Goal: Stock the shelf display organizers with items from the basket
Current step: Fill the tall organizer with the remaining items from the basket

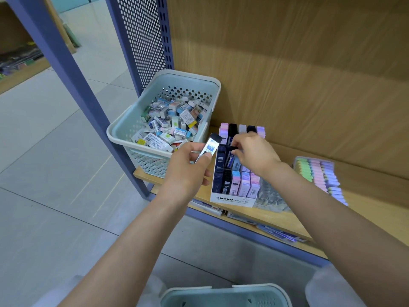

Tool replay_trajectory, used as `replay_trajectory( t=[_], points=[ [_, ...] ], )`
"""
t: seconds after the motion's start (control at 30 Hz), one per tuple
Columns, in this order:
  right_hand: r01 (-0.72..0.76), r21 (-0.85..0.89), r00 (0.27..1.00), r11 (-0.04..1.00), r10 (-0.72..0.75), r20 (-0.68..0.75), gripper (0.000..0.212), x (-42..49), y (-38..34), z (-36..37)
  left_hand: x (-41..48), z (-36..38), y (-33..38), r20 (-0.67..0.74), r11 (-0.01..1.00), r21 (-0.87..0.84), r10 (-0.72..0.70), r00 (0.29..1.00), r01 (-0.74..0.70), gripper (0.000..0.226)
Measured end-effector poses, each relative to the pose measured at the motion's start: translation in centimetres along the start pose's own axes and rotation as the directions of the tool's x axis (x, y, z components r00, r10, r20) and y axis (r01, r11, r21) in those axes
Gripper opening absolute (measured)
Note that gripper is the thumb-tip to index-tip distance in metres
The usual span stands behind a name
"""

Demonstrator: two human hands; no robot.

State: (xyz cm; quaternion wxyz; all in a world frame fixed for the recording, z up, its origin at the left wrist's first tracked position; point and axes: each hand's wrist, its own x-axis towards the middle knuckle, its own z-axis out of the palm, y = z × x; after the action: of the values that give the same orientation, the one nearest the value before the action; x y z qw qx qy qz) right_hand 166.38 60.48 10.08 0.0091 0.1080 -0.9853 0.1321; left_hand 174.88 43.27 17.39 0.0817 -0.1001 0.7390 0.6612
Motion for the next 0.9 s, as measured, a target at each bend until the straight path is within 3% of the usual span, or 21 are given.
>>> replay_trajectory(
  t=[0.27, 0.47, 0.53, 0.57, 0.6, 0.67, 0.7, 0.73, 0.83, 0.9],
  points=[
    [0.035, -0.290, 0.994, 0.957, -0.063, -0.089, 0.029, -0.6, -0.9, 1.2, 0.1, -0.2, -0.3, -0.010, 1.000, 0.016, -0.019, 1.000, 0.019, 0.009],
    [0.173, -0.380, 0.983, 0.909, -0.181, 0.014, 0.049, -1.4, -0.8, 1.0, -0.2, -0.5, -0.8, 0.029, 0.995, 0.094, -0.022, 0.999, 0.019, 0.007],
    [0.114, -0.173, 0.992, 0.978, -0.120, -0.025, 0.039, -2.5, -1.1, 0.5, -0.4, -0.7, -1.0, 0.048, 0.992, 0.130, -0.009, 0.999, 0.003, 0.008],
    [0.044, 0.064, 0.998, 0.997, -0.041, -0.055, 0.033, -3.3, -1.8, -0.1, -0.6, -0.8, -1.2, 0.071, 0.987, 0.156, 0.012, 0.997, -0.023, 0.009],
    [-0.035, 0.332, 0.998, 0.943, 0.051, -0.040, 0.031, -4.1, -2.7, -0.9, -0.8, -0.8, -1.5, 0.103, 0.981, 0.187, 0.036, 0.994, -0.055, 0.010],
    [-0.169, 0.739, 0.985, 0.652, 0.138, 0.104, 0.037, -6.1, -4.6, -2.6, -1.3, -1.0, -2.3, 0.183, 0.961, 0.248, 0.082, 0.980, -0.126, 0.010],
    [-0.222, 0.818, 0.975, 0.531, 0.125, 0.184, 0.038, -7.1, -5.3, -3.3, -1.5, -1.0, -2.9, 0.212, 0.950, 0.271, 0.098, 0.972, -0.154, 0.010],
    [-0.250, 0.844, 0.967, 0.475, 0.084, 0.239, 0.035, -8.1, -5.7, -3.8, -1.6, -1.0, -3.5, 0.227, 0.940, 0.293, 0.111, 0.968, -0.176, 0.012],
    [-0.246, 0.827, 0.963, 0.505, 0.031, 0.268, 0.011, -10.5, -5.7, -4.0, -2.0, -0.3, -5.3, 0.212, 0.914, 0.330, 0.172, 0.962, -0.236, 0.013],
    [-0.294, 0.805, 0.954, 0.515, 0.107, 0.280, 0.021, -11.4, -5.0, -3.5, -2.4, 0.7, -6.3, 0.195, 0.898, 0.335, 0.231, 0.953, -0.286, 0.011]
  ],
)
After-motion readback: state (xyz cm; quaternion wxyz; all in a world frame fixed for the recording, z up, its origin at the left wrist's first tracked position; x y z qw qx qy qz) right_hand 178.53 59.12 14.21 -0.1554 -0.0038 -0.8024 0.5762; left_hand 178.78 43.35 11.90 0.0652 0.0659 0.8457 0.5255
